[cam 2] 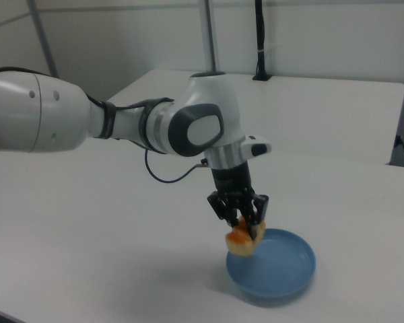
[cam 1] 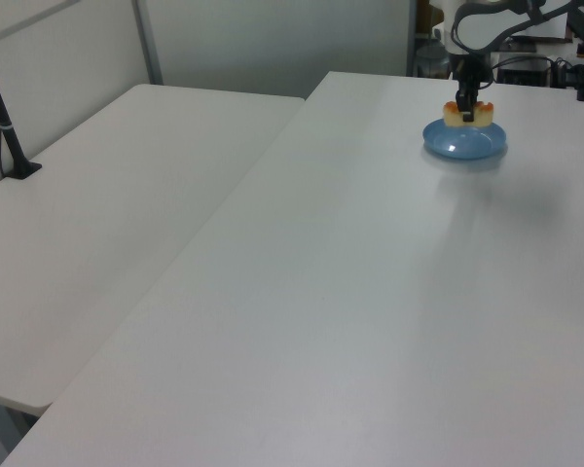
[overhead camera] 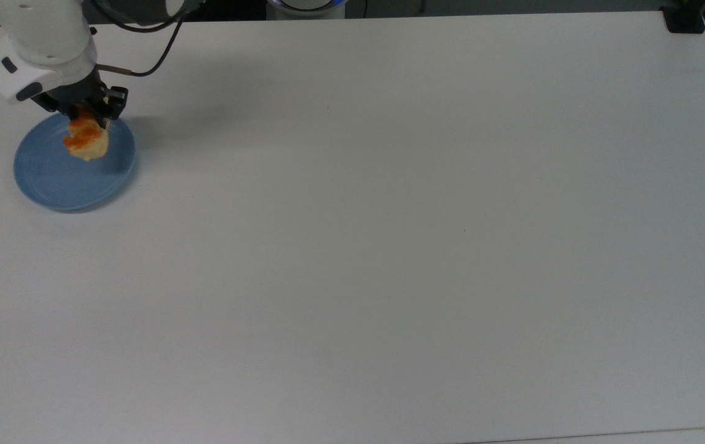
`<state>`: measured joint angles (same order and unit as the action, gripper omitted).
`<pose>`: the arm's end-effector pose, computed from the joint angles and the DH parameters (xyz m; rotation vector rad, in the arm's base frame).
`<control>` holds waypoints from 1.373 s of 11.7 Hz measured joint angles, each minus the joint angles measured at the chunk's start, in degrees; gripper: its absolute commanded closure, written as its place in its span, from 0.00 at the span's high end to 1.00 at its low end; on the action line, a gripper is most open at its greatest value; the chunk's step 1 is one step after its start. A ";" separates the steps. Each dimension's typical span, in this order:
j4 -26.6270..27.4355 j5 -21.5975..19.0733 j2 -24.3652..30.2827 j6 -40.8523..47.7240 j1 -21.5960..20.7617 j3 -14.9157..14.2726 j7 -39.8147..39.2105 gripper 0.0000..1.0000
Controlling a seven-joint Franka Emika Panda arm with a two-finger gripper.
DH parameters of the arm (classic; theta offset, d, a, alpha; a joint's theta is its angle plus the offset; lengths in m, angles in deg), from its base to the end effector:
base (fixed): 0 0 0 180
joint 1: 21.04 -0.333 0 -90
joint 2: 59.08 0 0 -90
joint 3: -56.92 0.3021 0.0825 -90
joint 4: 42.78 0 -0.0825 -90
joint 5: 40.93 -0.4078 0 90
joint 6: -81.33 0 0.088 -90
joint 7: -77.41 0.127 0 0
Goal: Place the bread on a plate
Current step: 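Lower the bread roll onto the blue plate and open the gripper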
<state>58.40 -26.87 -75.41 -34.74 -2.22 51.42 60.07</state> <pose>0.5859 -0.2814 0.3586 2.9161 -0.0105 -0.1621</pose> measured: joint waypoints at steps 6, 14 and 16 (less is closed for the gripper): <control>1.29 -0.31 -5.32 -11.02 3.10 -2.10 -0.38 0.35; 1.27 -3.74 -6.42 -12.94 3.14 -2.08 -0.33 1.00; 1.20 -3.74 -6.57 -12.97 3.22 -2.08 -0.33 1.00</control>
<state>59.61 -30.61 -81.98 -47.71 1.01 49.34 59.74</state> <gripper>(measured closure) 0.066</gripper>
